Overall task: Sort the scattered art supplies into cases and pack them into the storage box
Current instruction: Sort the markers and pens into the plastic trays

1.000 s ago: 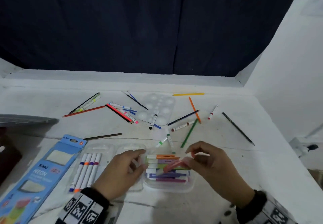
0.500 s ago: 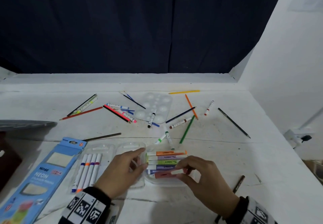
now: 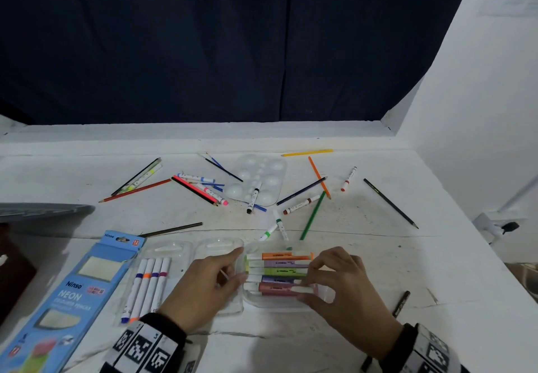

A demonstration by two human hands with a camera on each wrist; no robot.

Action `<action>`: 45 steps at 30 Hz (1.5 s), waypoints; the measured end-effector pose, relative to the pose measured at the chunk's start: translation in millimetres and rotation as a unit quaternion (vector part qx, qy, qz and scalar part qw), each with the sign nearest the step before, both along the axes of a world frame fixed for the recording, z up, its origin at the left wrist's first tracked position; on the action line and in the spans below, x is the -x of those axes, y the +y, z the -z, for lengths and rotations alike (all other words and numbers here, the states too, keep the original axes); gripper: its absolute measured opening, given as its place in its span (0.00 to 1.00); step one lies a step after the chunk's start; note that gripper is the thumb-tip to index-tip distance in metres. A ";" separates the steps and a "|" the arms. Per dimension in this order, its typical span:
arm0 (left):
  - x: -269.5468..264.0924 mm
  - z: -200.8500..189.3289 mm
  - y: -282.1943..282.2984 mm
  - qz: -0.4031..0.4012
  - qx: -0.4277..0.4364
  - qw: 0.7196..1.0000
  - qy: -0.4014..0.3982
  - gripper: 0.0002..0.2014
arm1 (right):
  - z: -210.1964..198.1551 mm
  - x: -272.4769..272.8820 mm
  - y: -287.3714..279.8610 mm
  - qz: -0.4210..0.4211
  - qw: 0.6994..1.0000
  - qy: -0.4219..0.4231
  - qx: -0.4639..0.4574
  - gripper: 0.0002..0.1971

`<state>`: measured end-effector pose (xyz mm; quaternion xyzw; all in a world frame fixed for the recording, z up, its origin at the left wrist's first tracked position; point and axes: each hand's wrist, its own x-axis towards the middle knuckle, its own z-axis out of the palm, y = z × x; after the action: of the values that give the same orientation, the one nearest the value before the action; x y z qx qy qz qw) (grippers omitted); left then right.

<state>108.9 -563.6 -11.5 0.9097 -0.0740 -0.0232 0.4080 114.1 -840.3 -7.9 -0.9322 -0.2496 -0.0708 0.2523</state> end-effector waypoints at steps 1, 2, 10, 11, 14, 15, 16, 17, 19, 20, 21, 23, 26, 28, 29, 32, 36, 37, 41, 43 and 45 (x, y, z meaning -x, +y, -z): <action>-0.1 0.0 -0.4 -0.001 0.004 1.000 0.001 0.25 | 1.0 0.3 -0.3 0.006 1.000 0.001 0.005 0.16; -0.1 -0.1 -0.7 -0.002 0.006 1.000 0.002 0.25 | 1.4 0.1 -0.3 0.015 1.000 0.004 0.007 0.16; 1.4 0.0 -0.4 0.002 0.021 1.000 0.007 0.25 | -10.3 -10.0 2.6 0.004 0.997 0.035 0.069 0.13; 1.6 -0.3 -0.6 0.002 0.020 1.000 0.006 0.24 | -12.7 -10.8 2.3 -0.002 0.996 0.051 0.075 0.14; 2.2 -2.0 -1.9 0.003 0.018 1.000 0.010 0.24 | -19.4 -13.6 2.4 -0.013 0.992 0.089 0.084 0.17; 2.4 -2.3 -2.1 0.003 0.017 1.000 0.010 0.24 | -20.9 -14.7 2.9 -0.016 0.992 0.092 0.088 0.17; 2.7 -3.0 -2.3 0.004 0.017 1.000 0.011 0.25 | -22.3 -15.6 3.5 -0.018 0.991 0.095 0.092 0.16; 3.2 -3.7 -2.8 0.002 0.019 1.000 0.013 0.25 | -23.6 -16.4 4.0 -0.019 0.991 0.098 0.092 0.15; 5.1 -5.7 -3.3 -0.002 0.022 1.000 0.018 0.25 | -25.7 -17.9 5.6 -0.020 0.991 0.101 0.088 0.14; 6.0 -7.0 -3.8 -0.004 0.020 1.000 0.018 0.25 | -26.4 -18.4 6.7 -0.021 0.990 0.103 0.089 0.13; 7.0 -8.0 -4.4 -0.004 0.015 1.000 0.016 0.25 | -26.5 -18.6 7.6 -0.022 0.990 0.107 0.091 0.13; 8.0 -9.1 -5.3 -0.004 0.009 1.000 0.019 0.26 | -25.6 -19.5 8.6 -0.019 0.989 0.113 0.094 0.12; 6.8 -5.5 -4.5 -0.021 0.020 0.999 0.046 0.29 | -24.9 -21.6 7.6 -0.021 0.989 0.113 0.092 0.13; 5.7 -3.3 -4.5 -0.035 0.031 0.997 0.066 0.29 | -24.6 -23.2 5.4 -0.024 0.989 0.119 0.086 0.13; 5.4 -3.1 -5.2 -0.040 0.037 0.996 0.072 0.28 | -23.4 -23.9 4.1 -0.024 0.990 0.117 0.073 0.13; 6.1 -6.3 -7.8 -0.047 0.059 0.994 0.083 0.24 | -20.0 -24.5 0.0 -0.004 0.995 0.103 -0.007 0.08; 8.4 -10.4 -10.9 -0.046 0.072 0.992 0.089 0.19 | -16.9 -28.8 -2.2 0.076 0.992 0.090 -0.039 0.04; 8.4 -10.5 -11.6 -0.049 0.077 0.991 0.096 0.19 | -15.4 -31.1 -3.3 0.097 0.989 0.101 -0.037 0.05; 8.4 -10.5 -13.1 -0.067 0.109 0.983 0.135 0.19 | -12.9 -41.4 -8.5 0.110 0.965 0.237 -0.022 0.10; 9.3 -11.4 -15.4 -0.067 0.130 0.977 0.152 0.18 | -13.0 -42.2 -12.8 0.109 0.945 0.308 -0.024 0.13; 10.1 -12.6 -18.1 -0.068 0.159 0.972 0.160 0.17 | -11.8 -44.0 -17.1 0.099 0.945 0.311 0.011 0.11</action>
<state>98.8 -581.7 1.1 0.8204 0.0511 -0.1290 0.5546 158.1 -857.4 4.0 -0.9304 -0.0662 0.2012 0.2991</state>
